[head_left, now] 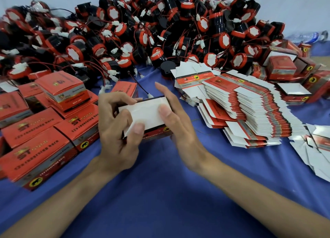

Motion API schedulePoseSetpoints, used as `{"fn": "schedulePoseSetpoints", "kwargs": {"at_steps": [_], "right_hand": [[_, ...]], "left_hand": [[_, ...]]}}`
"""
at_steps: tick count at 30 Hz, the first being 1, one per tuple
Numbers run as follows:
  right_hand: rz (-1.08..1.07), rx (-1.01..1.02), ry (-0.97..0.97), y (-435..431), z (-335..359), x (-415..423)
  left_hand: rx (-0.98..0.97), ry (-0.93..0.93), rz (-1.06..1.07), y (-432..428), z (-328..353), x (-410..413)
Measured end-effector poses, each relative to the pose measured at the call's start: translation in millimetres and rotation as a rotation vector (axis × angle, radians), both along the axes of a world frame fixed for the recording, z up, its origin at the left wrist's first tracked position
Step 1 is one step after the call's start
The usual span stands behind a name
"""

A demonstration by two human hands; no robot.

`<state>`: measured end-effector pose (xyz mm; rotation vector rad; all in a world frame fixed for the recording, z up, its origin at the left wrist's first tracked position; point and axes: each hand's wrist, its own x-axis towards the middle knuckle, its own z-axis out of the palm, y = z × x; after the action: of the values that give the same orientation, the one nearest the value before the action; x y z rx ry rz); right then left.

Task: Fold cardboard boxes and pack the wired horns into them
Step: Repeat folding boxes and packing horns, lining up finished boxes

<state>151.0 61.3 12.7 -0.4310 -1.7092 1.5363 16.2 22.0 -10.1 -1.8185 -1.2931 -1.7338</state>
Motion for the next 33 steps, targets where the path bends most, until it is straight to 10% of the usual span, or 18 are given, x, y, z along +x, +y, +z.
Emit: {"fn": "schedulePoseSetpoints", "kwargs": {"at_steps": [10, 22, 33], "right_hand": [[0.106, -0.052, 0.074, 2, -8, 0], [0.106, -0.212, 0.169, 16, -9, 1], [-0.032, -0.085, 0.254, 4, -15, -5]], "left_hand": [[0.014, -0.086, -0.09, -1, -2, 4], [0.105, 0.257, -0.108, 2, -8, 3], [0.057, 0.011, -0.049, 1, -7, 2]]}}
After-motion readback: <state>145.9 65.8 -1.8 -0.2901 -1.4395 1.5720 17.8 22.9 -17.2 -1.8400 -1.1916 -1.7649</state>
